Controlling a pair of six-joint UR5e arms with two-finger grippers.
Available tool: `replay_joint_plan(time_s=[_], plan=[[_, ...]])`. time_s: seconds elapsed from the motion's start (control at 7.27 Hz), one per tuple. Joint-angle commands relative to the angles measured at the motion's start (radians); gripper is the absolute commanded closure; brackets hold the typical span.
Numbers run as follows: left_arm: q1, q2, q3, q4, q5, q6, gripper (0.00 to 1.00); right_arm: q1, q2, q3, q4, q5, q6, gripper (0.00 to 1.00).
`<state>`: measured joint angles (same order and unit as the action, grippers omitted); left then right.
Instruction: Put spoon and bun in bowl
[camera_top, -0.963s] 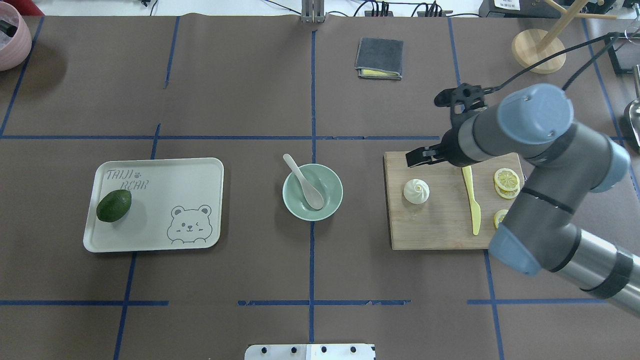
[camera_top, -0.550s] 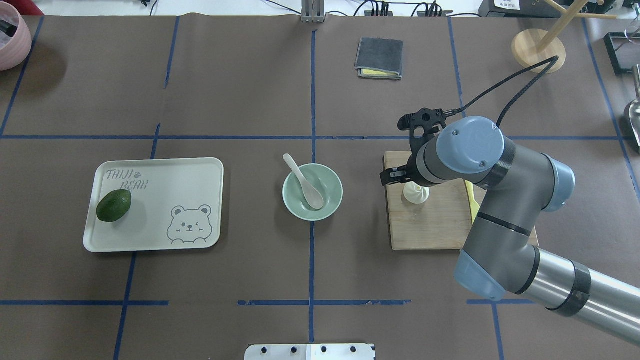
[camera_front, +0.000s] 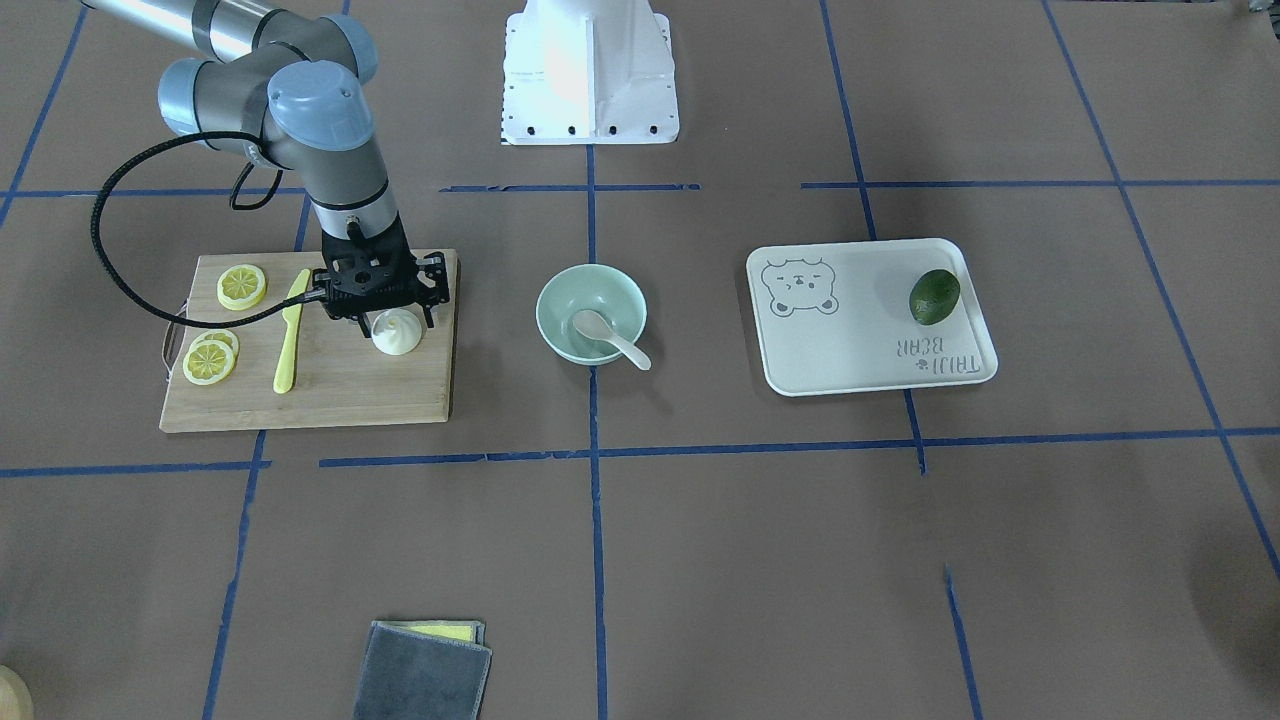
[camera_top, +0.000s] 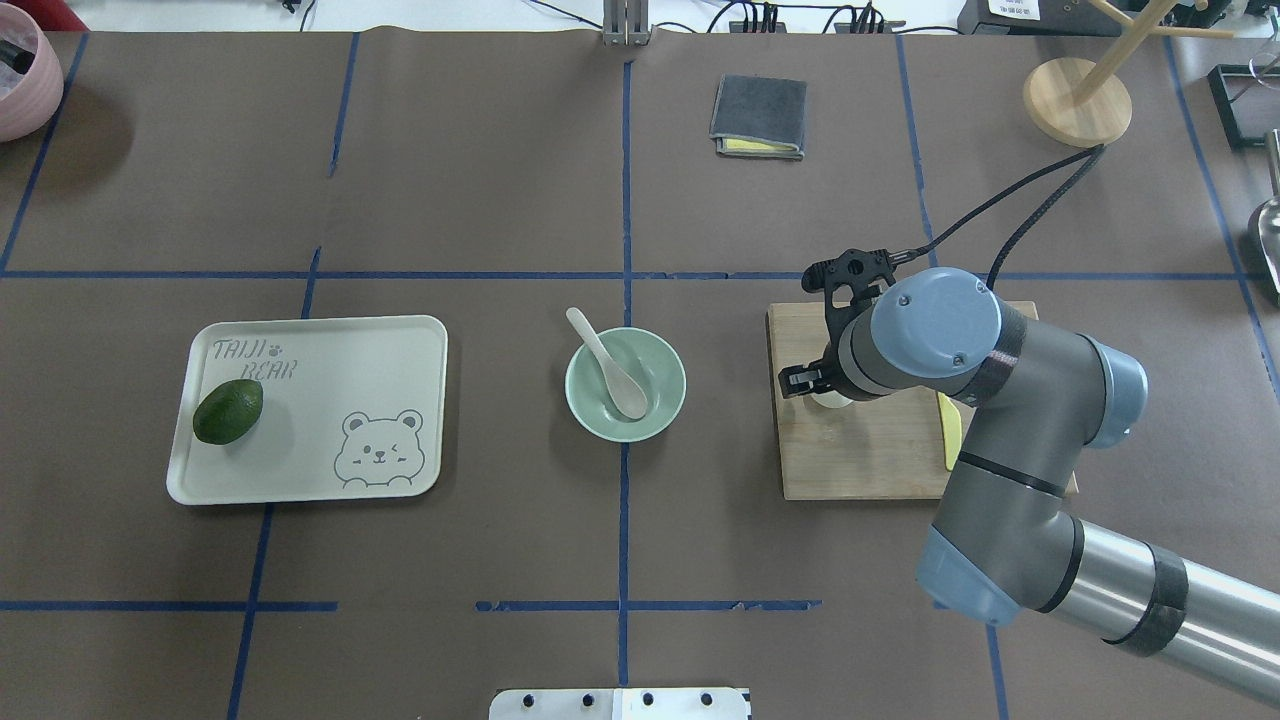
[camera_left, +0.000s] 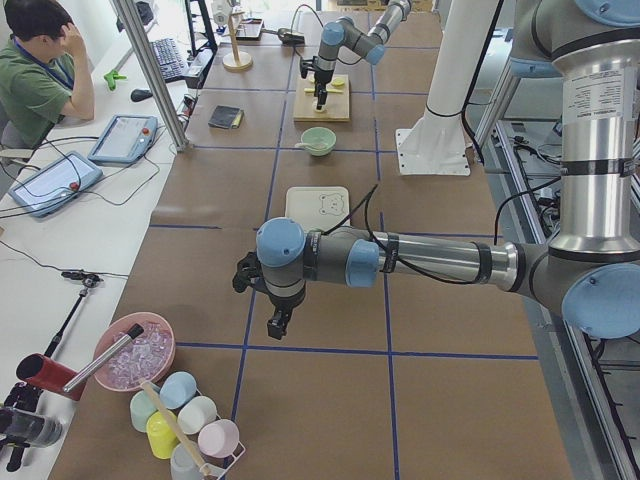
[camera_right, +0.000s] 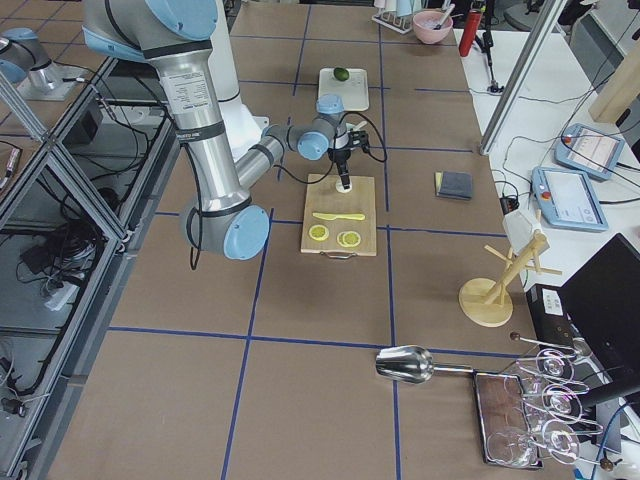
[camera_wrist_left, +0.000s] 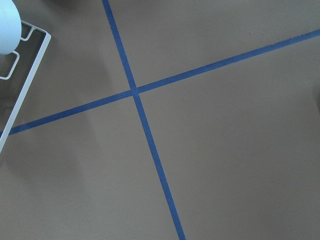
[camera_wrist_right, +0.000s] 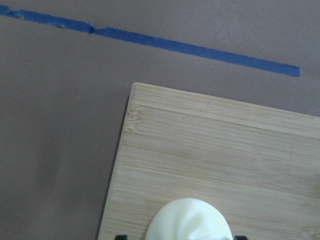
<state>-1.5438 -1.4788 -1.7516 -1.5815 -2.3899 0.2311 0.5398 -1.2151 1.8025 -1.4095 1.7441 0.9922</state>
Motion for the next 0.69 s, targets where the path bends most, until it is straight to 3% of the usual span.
replay_joint_plan(time_s=[0.0,0.28,0.41,0.55], plan=[[-0.001,0.000,0.000,0.000,0.000,0.001,0.00,-0.003,0.002,-0.003,-0.002,0.003,0.000,1.00],[0.001,0.000,0.000,0.000,0.000,0.001,0.00,-0.004,0.025,0.008,-0.002,0.003,0.006,1.00],[0.001,-0.002,0.000,0.000,0.000,0.001,0.00,-0.009,0.079,0.005,-0.022,0.003,0.040,1.00],[0.001,-0.002,0.000,0.000,0.000,0.001,0.00,-0.012,0.183,-0.006,-0.113,0.002,0.102,1.00]])
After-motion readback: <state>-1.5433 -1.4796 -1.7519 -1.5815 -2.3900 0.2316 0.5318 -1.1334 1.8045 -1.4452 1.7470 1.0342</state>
